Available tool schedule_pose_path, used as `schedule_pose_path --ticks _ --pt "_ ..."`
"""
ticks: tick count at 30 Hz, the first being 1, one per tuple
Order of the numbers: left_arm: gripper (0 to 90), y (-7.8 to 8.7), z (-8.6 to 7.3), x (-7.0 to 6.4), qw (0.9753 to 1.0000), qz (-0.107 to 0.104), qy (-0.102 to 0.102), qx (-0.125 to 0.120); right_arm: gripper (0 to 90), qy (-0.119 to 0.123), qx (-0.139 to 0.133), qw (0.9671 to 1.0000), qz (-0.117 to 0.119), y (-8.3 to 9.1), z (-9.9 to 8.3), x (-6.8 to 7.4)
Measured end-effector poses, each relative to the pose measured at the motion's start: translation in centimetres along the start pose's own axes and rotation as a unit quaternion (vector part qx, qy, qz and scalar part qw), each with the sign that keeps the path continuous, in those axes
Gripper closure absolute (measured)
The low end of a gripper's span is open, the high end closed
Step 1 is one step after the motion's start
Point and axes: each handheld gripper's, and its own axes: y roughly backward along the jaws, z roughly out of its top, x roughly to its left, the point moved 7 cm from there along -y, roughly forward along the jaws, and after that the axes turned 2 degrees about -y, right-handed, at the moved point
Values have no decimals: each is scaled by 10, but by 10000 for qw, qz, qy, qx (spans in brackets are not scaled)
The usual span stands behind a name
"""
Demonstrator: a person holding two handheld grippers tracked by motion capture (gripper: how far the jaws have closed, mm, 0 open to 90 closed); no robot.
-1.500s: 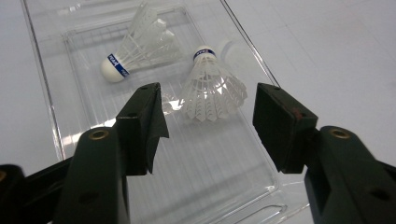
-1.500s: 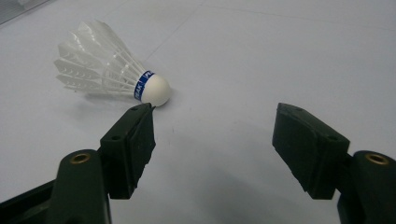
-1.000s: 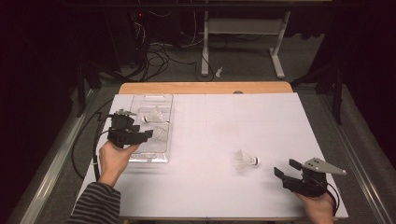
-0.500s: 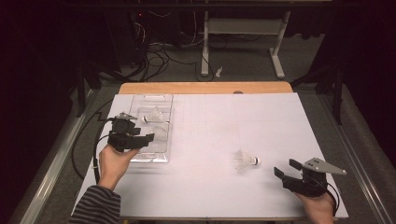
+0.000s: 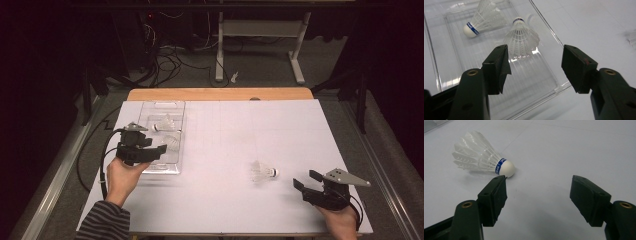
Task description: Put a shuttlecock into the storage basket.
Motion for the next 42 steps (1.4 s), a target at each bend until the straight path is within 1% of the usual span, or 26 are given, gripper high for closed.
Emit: schedule_pose_path --ticks 5,7,13,20,32,36,42 --pt "399 2 -2 -2 10000 -52 18 -9 305 -16 1 10000 -2 0 0 -1" --pt "399 3 -4 -4 10000 -70 -11 5 305 -7 -2 10000 3 0 0 0" --pt "399 4 -6 -10 9999 -154 -2 -29 305 -11 -1 10000 2 0 0 -1" --pt "399 4 -10 -15 9997 -223 -25 14 305 -14 8 10000 -4 -1 0 -1" --pt "399 4 -15 -20 9997 -255 -40 47 305 -15 -1 10000 -10 0 0 0" --pt "399 6 -16 -22 9995 -296 -79 49 305 -3 5 10000 3 0 0 0" --pt "398 5 -18 -24 9994 -333 -91 91 305 -8 11 10000 -6 0 0 0"
